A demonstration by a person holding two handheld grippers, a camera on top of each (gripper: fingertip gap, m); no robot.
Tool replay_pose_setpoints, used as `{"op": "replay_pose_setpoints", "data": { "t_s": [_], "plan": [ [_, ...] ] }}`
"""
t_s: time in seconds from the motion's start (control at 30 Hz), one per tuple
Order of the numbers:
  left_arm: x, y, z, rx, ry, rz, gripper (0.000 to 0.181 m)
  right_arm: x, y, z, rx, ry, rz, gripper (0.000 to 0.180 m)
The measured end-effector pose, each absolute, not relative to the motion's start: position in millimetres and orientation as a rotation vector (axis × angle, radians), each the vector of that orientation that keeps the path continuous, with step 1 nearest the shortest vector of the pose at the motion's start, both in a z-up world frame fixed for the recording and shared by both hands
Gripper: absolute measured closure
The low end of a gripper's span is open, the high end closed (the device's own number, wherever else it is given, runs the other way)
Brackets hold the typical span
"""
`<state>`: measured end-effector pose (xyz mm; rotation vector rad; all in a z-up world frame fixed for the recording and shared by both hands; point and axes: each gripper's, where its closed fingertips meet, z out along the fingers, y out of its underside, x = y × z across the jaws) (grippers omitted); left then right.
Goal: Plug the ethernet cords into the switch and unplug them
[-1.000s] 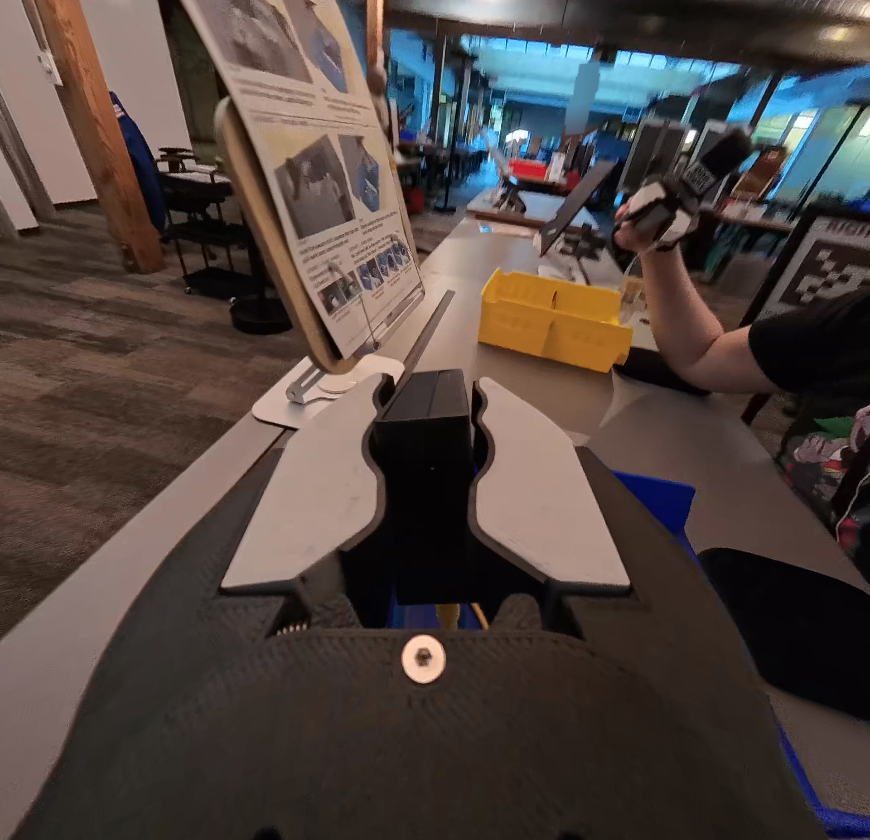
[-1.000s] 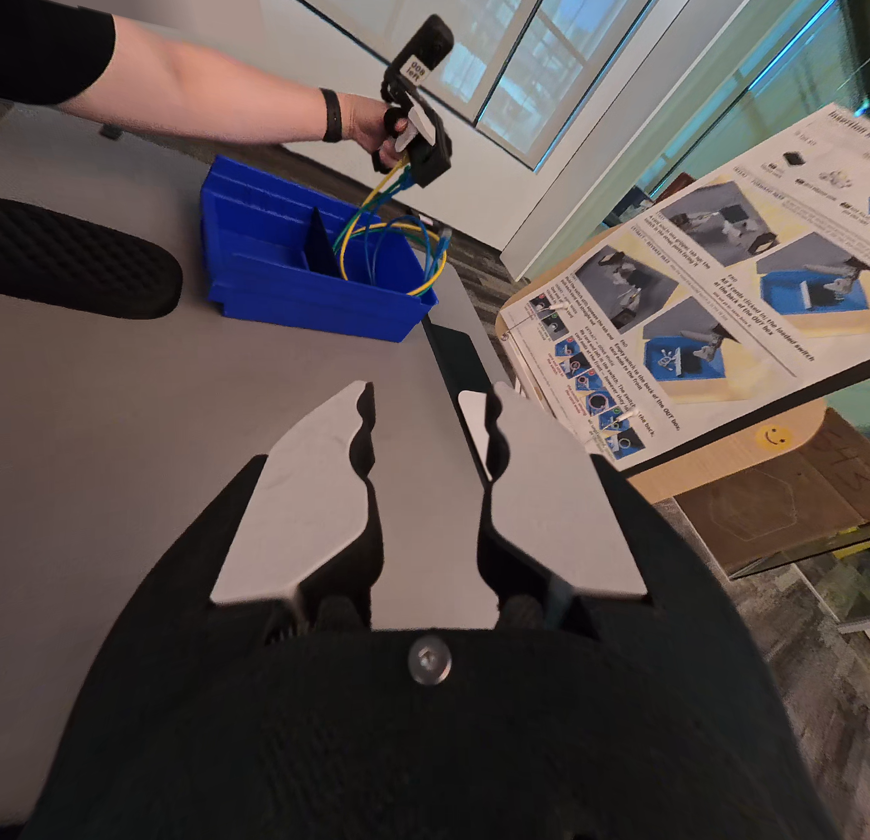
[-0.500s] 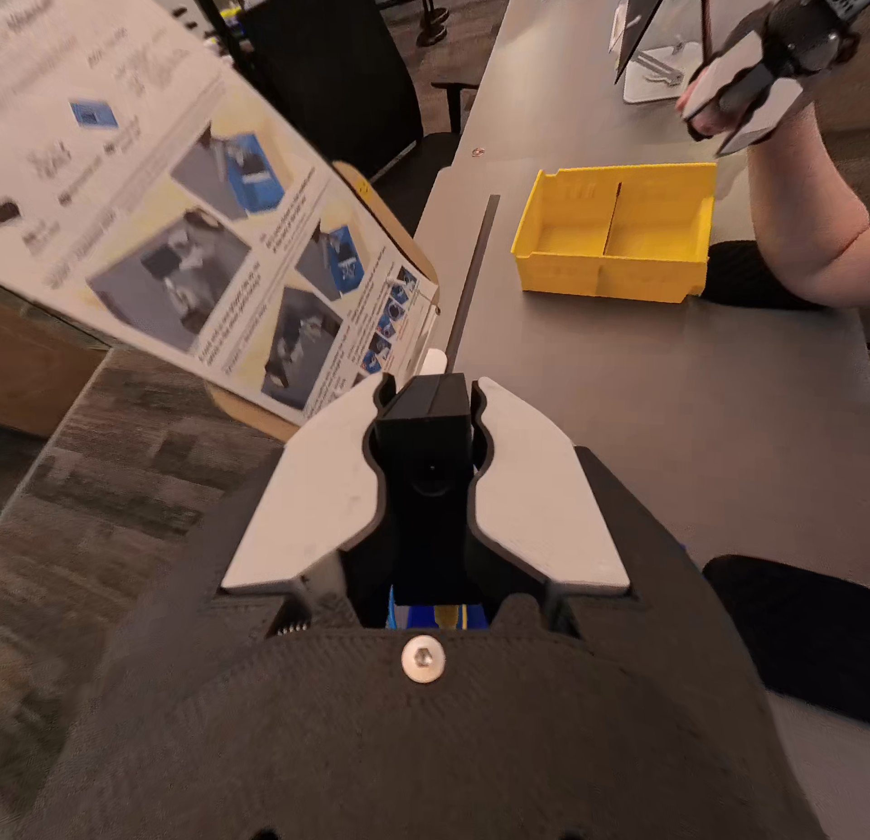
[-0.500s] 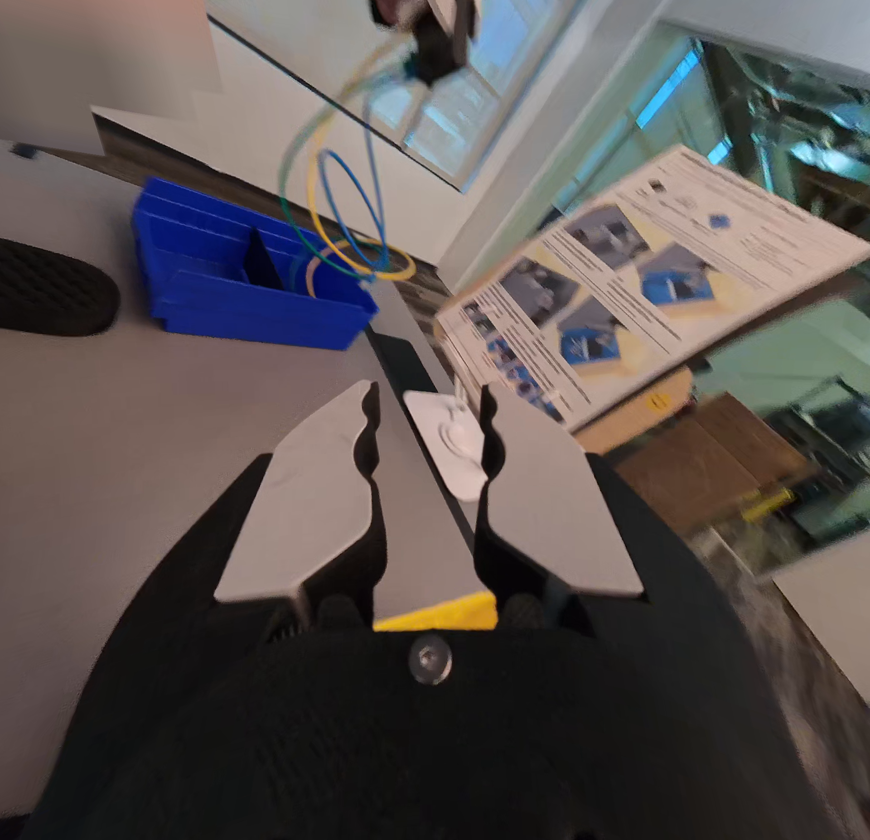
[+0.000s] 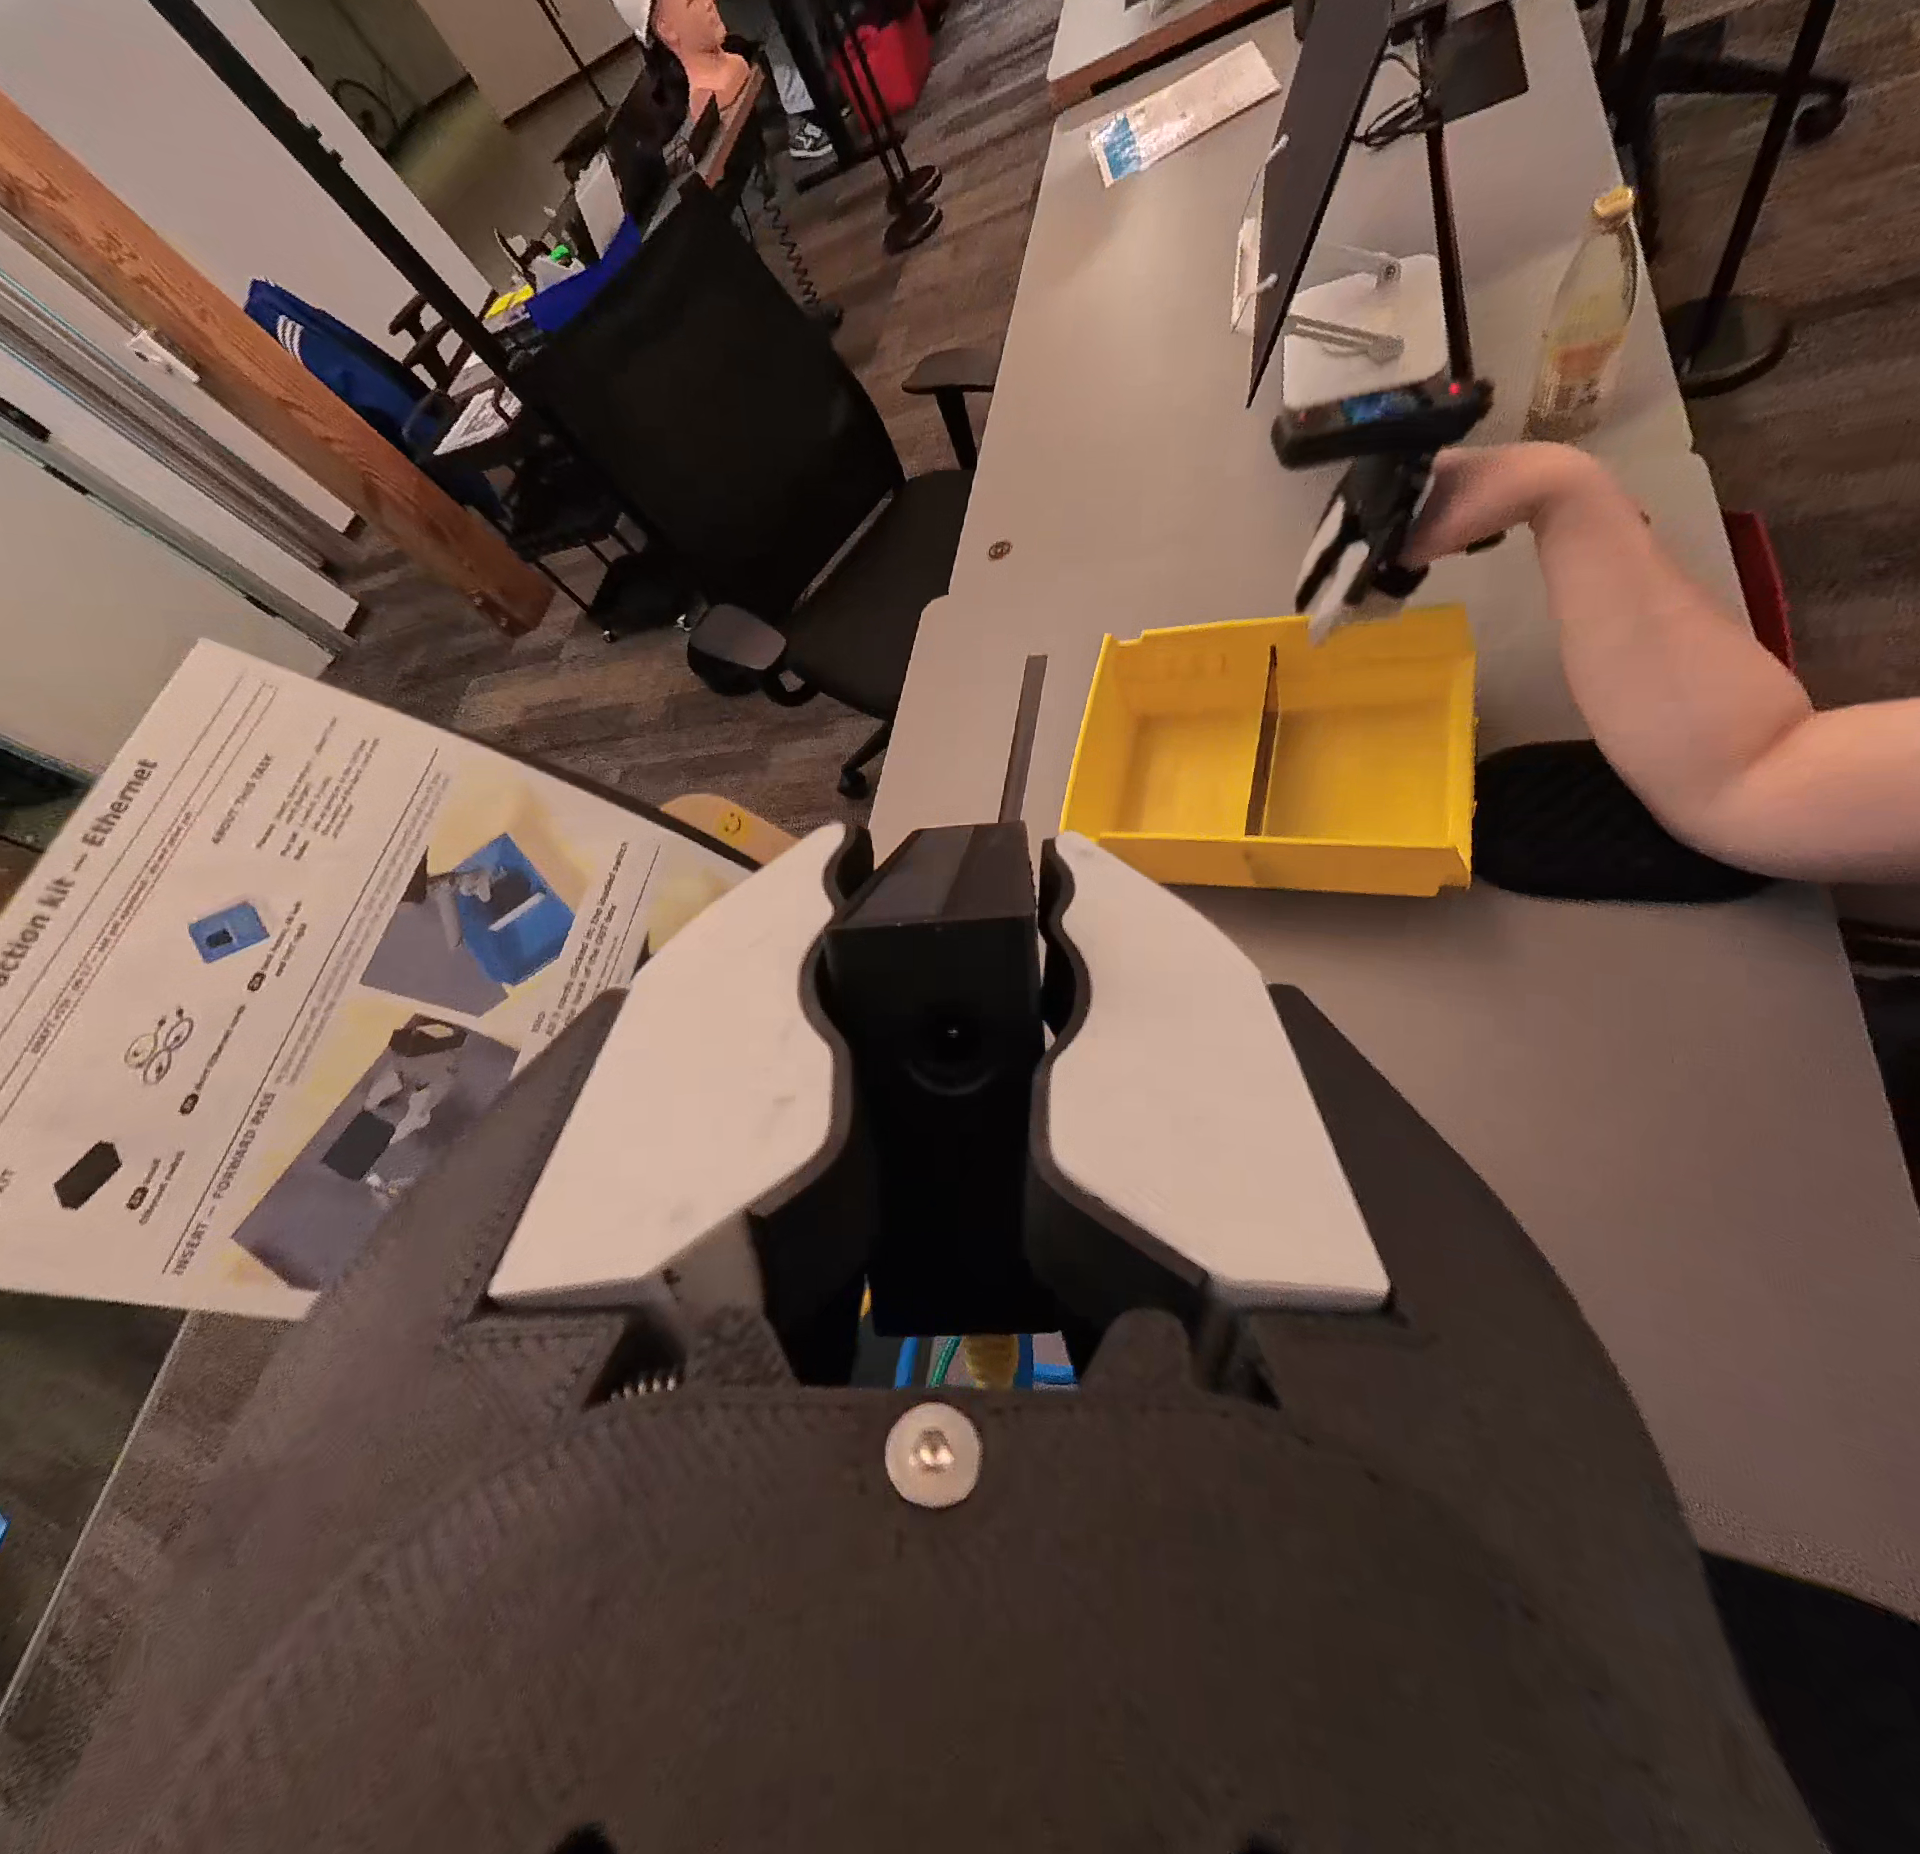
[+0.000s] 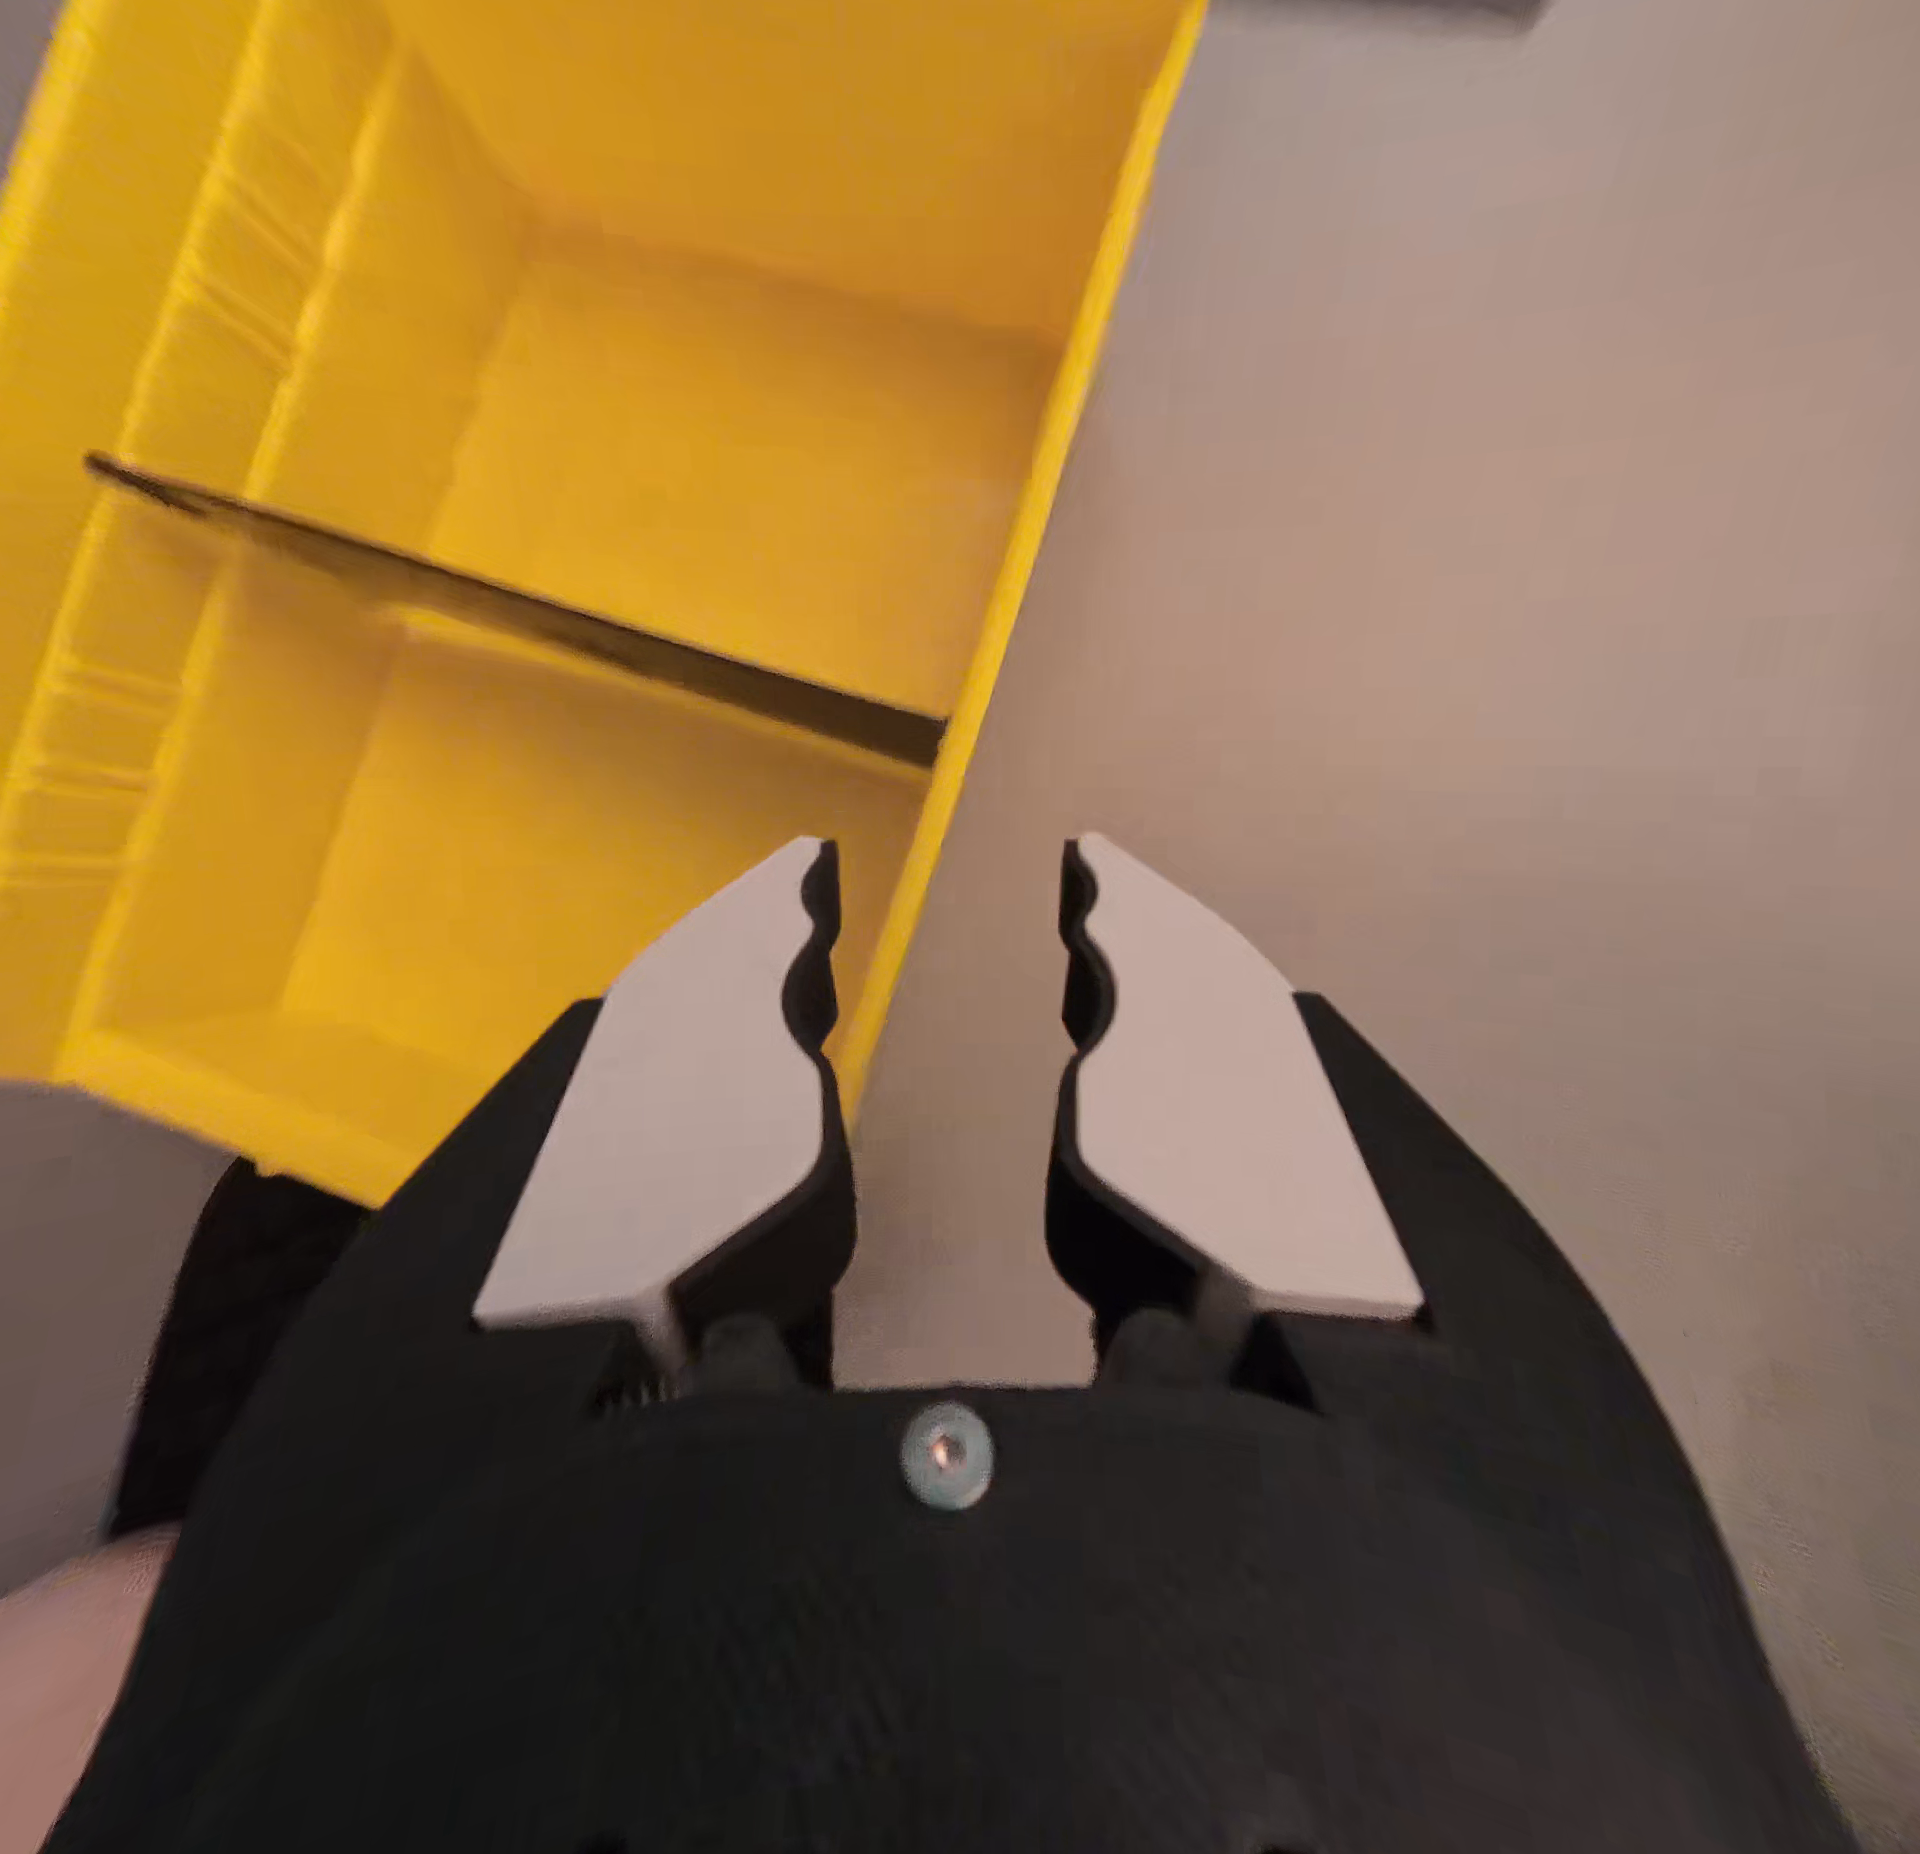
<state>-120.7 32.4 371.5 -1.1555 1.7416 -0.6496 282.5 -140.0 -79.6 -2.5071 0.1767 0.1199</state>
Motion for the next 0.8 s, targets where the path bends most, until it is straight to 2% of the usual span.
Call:
{"op": "replay_pose_setpoints", "data": {
  "t_s": [0.03, 0.2, 0.53, 0.8],
  "plan": [
    [-116.2, 30.7, 374.1, -1.157, 1.731, -0.657, 0.15, 274.5, -140.5, -87.5, -2.531, 0.164, 0.212, 0.141],
    [-103.8, 28.4, 392.2, -1.2, 1.685, -0.609, 0.151, 277.7, -137.1, -107.0, -2.611, 0.214, 0.236, 0.167],
    [-127.4, 30.7, 459.4, -1.296, 1.557, -0.364, 0.151, 297.4, -150.7, -105.7, -2.483, 0.493, 0.36, 0.166],
    [-140.2, 9.4, 501.0, -1.261, 1.477, -0.381, 0.151, 308.2, -160.6, -105.5, -2.452, 0.569, 0.35, 0.166]
  ]
}}
